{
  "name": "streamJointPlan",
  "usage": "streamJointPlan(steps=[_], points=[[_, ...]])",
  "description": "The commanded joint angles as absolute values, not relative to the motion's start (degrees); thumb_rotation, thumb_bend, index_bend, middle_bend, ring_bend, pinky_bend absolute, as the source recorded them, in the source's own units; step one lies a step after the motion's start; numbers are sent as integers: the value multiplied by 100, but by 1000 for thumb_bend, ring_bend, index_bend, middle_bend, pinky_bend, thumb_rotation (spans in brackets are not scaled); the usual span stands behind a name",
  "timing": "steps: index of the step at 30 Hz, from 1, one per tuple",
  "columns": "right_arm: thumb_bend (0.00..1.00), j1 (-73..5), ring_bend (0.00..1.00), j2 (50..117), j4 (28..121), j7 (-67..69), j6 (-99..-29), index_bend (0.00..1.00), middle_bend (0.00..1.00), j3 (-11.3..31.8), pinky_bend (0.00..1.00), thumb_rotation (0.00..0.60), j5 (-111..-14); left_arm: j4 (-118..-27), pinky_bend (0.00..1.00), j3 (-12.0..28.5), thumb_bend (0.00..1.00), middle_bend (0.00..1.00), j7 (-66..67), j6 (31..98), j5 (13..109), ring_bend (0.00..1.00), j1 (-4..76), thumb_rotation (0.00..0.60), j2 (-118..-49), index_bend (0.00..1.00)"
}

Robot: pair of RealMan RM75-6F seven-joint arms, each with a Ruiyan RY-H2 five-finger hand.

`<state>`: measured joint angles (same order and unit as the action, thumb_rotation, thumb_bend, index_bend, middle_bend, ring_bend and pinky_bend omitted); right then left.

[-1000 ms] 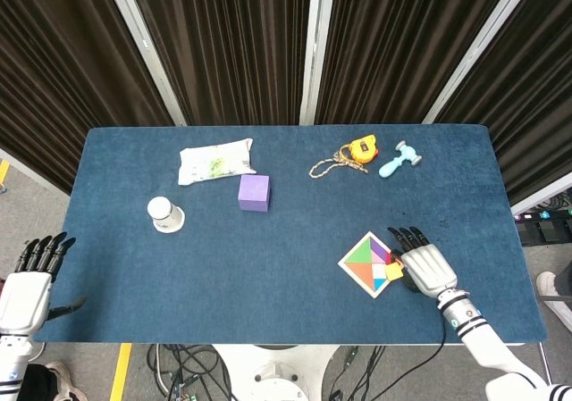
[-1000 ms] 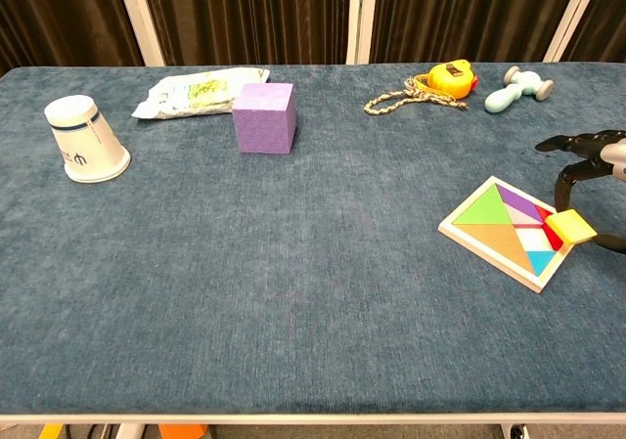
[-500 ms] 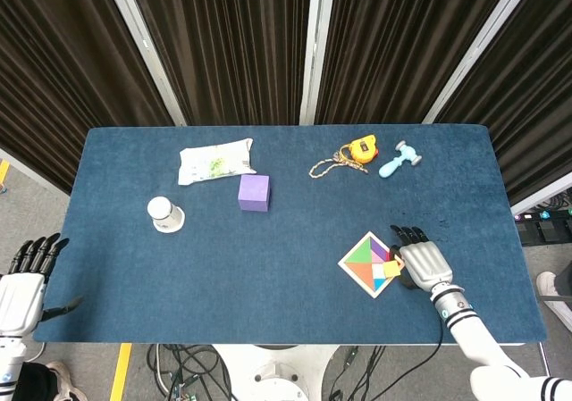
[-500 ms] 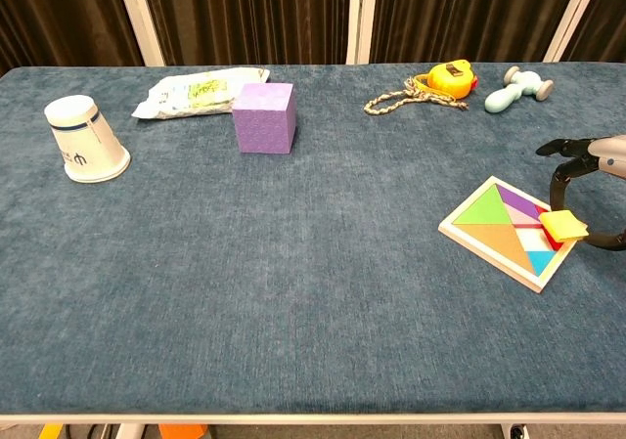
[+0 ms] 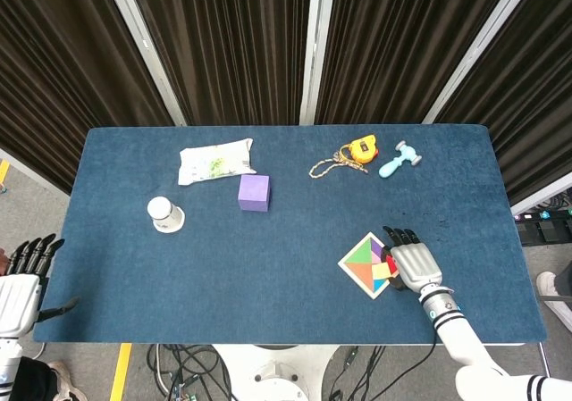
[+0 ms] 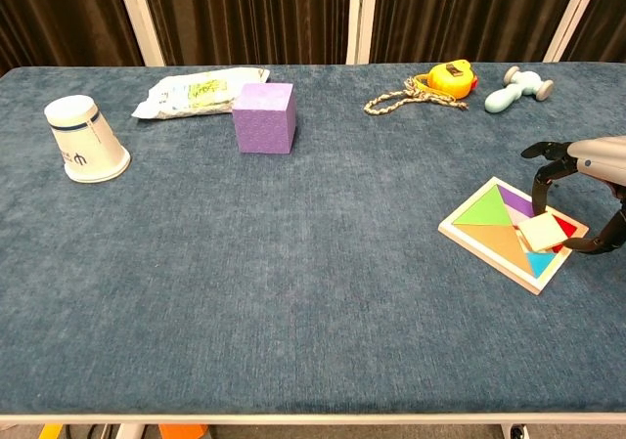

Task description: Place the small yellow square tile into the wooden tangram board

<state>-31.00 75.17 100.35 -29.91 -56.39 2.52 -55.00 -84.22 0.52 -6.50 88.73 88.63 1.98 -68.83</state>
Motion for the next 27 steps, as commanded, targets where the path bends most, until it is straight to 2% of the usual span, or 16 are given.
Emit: streamJointPlan(steps=[1, 24, 27], points=[[196, -3100, 0, 7551, 10028, -3004, -5690, 571, 0, 239, 0, 600, -5476, -8399, 49, 52, 0, 50, -678, 8874, 8853, 0, 190, 600, -6881, 108], [195, -2965, 0, 7743, 10180, -3320, -6225, 587, 0, 95, 0, 600, -5161, -8325, 51, 42, 0, 50, -736, 8848, 8873, 0, 195, 600, -6915, 108], [192, -2968, 0, 7746, 10196, -3322, -6221, 552, 0, 88, 0, 600, -5138, -8320, 51, 42, 0, 50, -744, 8844, 8868, 0, 193, 600, -6917, 108]])
